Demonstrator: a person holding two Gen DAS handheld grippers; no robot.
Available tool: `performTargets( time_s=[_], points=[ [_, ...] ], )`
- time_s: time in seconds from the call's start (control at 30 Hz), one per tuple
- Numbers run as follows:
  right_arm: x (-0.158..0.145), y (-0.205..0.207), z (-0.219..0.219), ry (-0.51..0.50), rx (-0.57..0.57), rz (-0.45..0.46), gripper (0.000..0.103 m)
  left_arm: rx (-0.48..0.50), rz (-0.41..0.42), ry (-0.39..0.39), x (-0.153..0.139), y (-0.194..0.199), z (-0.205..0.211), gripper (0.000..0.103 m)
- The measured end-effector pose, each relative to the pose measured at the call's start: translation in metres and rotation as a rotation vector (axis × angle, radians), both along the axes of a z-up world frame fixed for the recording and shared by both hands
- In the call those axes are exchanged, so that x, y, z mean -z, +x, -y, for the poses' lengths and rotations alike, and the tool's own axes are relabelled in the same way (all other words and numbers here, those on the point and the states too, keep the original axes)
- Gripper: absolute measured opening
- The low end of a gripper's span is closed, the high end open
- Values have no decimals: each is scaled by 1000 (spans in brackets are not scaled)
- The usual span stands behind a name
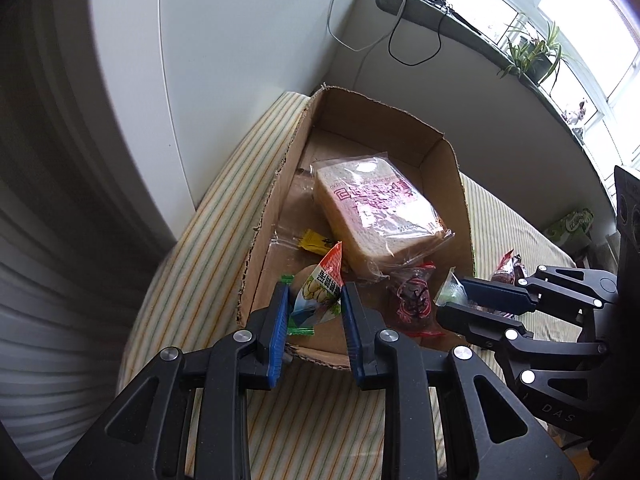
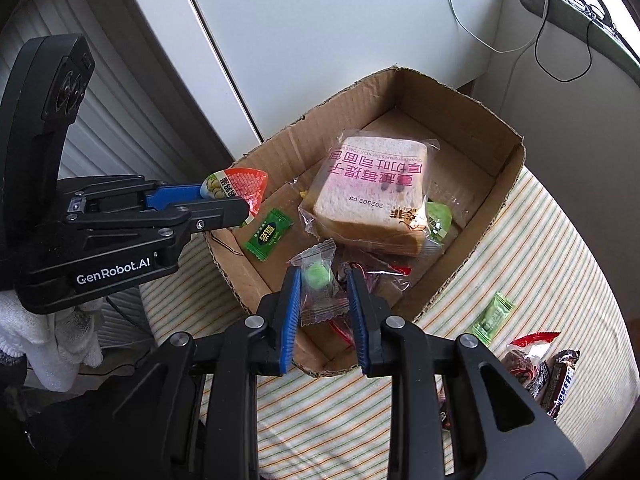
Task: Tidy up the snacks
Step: 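Carry both packets over the box and open both tools to drop them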
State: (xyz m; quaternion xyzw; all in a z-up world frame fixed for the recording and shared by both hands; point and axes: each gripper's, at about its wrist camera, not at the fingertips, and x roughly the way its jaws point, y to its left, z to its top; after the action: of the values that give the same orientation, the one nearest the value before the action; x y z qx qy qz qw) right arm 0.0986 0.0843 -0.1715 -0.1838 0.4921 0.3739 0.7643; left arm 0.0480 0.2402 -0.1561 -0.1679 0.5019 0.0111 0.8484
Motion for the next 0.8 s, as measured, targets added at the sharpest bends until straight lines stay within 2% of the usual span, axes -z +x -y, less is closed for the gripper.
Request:
performTargets(
  time_s=[0.03, 0.1, 0.13, 0.17, 0.2, 0.4, 0.8],
  points=[
    [0, 0, 0, -2, 0, 1, 26, -2, 0, 3, -1, 0, 0, 25],
    [-1, -1, 1, -5, 1, 14, 42, -6, -2, 8, -2, 1, 0, 26],
    [-2, -1, 1, -3, 3, 21, 47, -6, 0, 9, -2, 1, 0, 27],
    [-3, -1, 2, 0, 4, 26, 53, -7, 1, 12, -2, 2, 0, 31],
    [-4, -1, 3, 3, 5, 28, 54, -9, 3, 13, -3, 2, 0, 35],
    [-8, -1, 9, 6, 21, 33, 59, 0, 11, 16, -6, 2, 4, 35],
    [-17, -1, 39, 15, 67, 44, 60, 20, 31, 21, -15, 1, 16, 35]
  ],
)
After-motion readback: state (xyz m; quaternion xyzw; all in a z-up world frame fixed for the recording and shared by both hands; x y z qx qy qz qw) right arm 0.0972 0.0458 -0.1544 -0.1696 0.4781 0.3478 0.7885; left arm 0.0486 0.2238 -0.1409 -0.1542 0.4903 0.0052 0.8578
